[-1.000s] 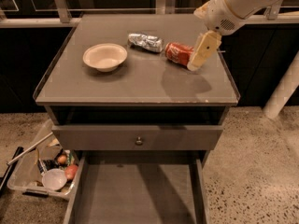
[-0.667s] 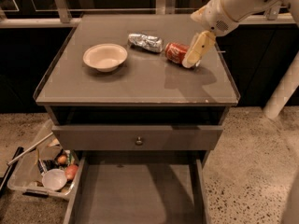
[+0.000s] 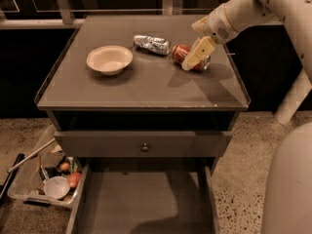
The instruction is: Place coke can into middle drawer
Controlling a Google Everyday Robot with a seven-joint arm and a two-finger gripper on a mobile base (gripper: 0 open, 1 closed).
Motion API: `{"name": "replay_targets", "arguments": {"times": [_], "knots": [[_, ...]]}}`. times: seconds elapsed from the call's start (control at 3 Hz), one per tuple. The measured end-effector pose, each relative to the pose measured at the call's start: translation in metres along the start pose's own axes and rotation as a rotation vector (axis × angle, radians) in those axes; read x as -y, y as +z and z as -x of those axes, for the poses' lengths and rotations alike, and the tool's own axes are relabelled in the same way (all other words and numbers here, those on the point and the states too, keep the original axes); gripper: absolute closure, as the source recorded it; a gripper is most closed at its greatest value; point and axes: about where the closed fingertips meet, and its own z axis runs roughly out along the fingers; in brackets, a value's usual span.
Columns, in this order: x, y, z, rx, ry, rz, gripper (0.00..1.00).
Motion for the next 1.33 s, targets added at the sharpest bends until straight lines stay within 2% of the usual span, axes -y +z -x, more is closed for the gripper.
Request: {"name": "replay_targets", "arguments": {"times": [0.33, 1.33], "knots": [[0.003, 0.012, -0.003, 0.025, 0.03, 0.018, 0.0], [0.01, 0.031, -0.024, -0.048, 0.048, -0.027, 0.0]]}}
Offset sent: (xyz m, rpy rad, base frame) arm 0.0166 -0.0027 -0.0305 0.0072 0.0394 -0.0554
